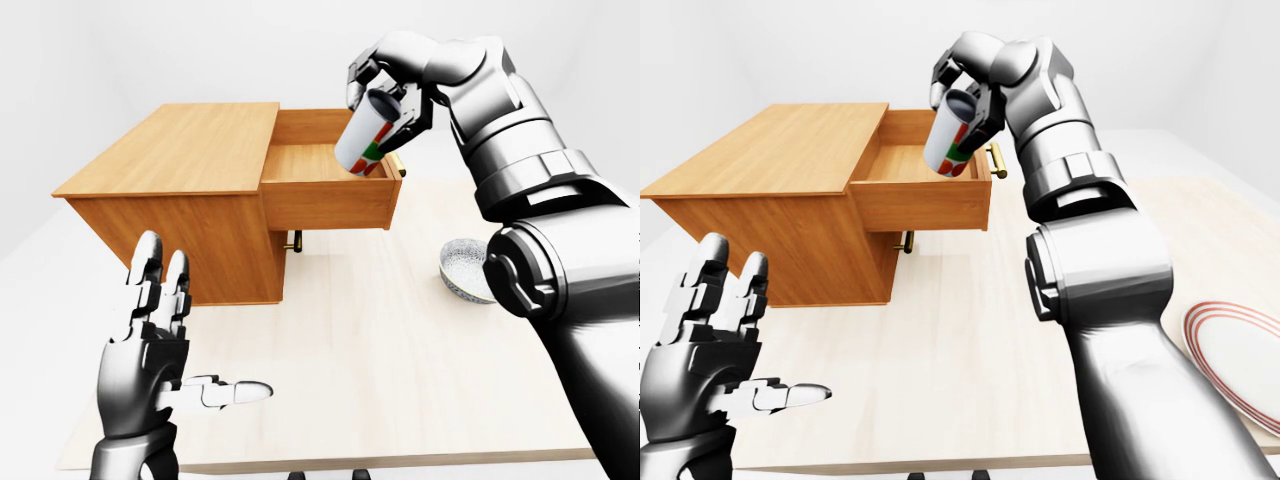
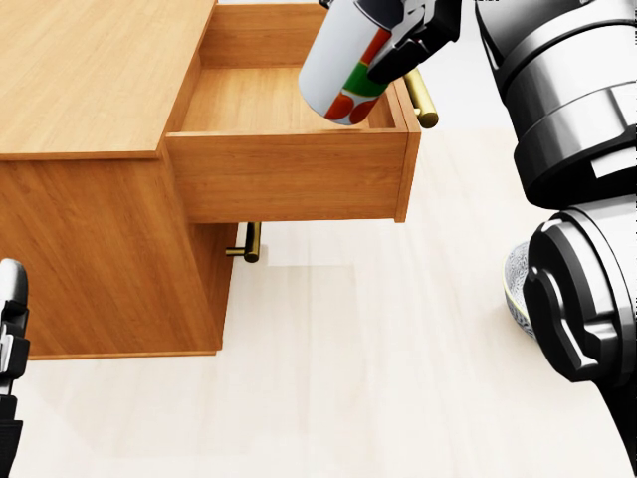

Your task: Put the ketchup in the top drawer of the cabinet.

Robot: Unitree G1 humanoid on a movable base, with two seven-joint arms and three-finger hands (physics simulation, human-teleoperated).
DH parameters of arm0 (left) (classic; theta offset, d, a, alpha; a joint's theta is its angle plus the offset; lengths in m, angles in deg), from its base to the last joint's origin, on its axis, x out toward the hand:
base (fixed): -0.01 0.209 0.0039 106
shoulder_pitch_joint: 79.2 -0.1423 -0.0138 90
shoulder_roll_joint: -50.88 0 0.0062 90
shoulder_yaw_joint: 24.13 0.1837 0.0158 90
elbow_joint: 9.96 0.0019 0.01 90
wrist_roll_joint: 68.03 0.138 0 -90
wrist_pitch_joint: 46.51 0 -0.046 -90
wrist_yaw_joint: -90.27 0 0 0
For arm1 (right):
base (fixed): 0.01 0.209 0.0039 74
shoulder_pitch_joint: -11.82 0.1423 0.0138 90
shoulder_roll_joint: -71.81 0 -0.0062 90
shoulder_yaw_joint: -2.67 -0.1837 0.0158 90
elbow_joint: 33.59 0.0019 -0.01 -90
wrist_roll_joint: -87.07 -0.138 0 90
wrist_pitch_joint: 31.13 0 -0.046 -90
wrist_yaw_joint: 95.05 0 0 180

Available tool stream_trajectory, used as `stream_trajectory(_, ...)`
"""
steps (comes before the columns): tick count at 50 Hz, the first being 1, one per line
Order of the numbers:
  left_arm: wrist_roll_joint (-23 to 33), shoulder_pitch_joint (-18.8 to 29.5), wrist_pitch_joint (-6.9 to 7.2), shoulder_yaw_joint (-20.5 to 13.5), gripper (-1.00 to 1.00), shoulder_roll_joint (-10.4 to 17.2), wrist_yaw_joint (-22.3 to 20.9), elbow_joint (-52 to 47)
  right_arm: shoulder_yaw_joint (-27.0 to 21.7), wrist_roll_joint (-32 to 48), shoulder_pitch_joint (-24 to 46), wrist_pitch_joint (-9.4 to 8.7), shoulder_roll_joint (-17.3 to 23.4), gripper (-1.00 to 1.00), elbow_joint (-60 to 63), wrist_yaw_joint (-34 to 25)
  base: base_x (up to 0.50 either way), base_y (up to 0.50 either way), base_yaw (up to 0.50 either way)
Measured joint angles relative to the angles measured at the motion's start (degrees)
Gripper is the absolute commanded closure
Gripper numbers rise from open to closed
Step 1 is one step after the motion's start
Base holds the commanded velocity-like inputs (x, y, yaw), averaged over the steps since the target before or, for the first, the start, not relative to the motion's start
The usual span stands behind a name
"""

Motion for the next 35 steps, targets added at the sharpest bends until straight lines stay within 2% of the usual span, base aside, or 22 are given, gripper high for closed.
stream_trajectory(35, 0.04, -0.24, 0.0, 0.2, -1.0, -0.04, -0.2, -0.04, -1.1, 5.26, -0.78, 0.0, -1.57, 1.0, -0.03, 3.76, 0.0, 0.0, 0.0)
